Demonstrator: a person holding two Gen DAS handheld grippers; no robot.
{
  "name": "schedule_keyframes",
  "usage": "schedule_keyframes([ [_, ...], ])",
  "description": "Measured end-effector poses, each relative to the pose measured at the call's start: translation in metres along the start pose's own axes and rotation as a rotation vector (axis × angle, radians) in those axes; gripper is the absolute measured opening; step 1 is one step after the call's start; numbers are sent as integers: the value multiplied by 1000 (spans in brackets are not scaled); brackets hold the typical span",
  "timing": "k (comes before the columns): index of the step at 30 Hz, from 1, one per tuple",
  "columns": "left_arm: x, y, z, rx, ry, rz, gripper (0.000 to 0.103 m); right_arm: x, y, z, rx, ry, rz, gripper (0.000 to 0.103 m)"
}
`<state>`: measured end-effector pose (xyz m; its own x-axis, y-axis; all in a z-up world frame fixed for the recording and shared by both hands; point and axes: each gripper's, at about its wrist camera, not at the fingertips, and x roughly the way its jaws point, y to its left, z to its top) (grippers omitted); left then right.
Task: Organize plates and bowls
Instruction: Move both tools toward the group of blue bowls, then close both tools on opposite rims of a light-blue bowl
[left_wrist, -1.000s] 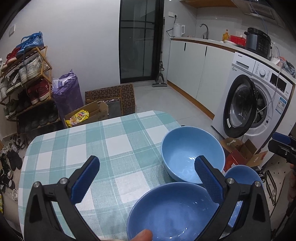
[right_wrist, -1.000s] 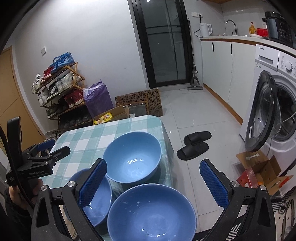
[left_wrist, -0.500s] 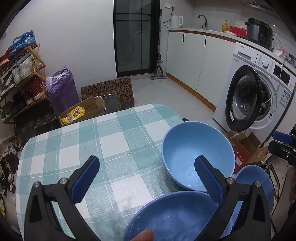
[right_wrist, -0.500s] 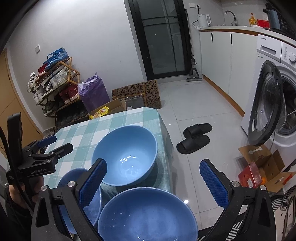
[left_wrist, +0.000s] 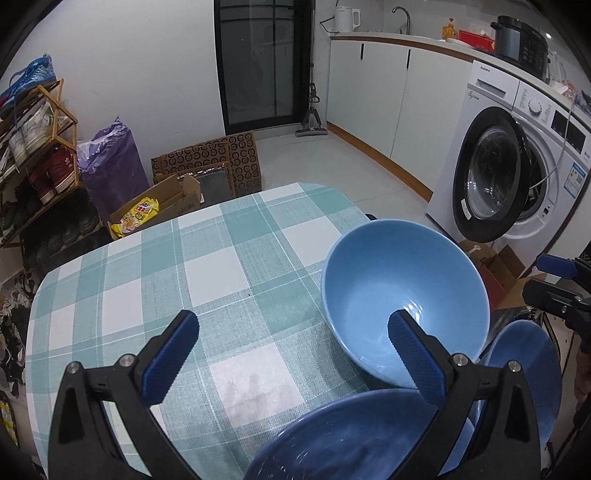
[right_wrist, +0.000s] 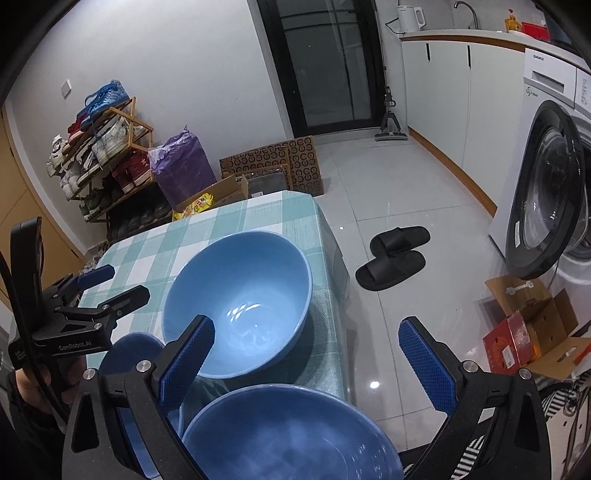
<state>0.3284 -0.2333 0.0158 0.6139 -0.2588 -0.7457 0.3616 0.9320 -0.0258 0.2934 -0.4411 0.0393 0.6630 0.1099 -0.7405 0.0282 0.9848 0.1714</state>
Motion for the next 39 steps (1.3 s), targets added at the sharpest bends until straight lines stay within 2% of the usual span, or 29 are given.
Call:
schedule_keyframes([
  [6,9,-6,2,20,18,-9,102,15,-1,1,-2,29,4,101],
  [9,15,-9,4,30,36,-7,102,22,0,2,-4,48,-3,97],
  [12,21,-10,4,24,58,-11,101,30,1,3,-3,70,6,88],
  [15,25,-12,3,30,72,-22,93,35,3,3,-5,78,3,87],
  [20,31,-16,1,40,99,-38,80,42,6,5,-8,90,4,79],
  [21,32,-17,0,42,103,-42,77,43,6,5,-10,92,5,78],
  [22,34,-17,0,43,106,-48,68,44,7,4,-12,96,7,77],
  [24,37,-19,0,42,124,-65,59,46,9,4,-19,102,7,71],
  [28,39,-22,0,45,132,-72,50,49,11,3,-28,110,3,62],
  [31,39,-23,1,47,131,-74,47,50,11,2,-33,113,-4,54],
  [37,41,-26,0,63,134,-84,35,56,10,1,-39,126,4,49],
  [39,41,-25,0,61,134,-86,35,58,12,1,-45,134,7,46],
])
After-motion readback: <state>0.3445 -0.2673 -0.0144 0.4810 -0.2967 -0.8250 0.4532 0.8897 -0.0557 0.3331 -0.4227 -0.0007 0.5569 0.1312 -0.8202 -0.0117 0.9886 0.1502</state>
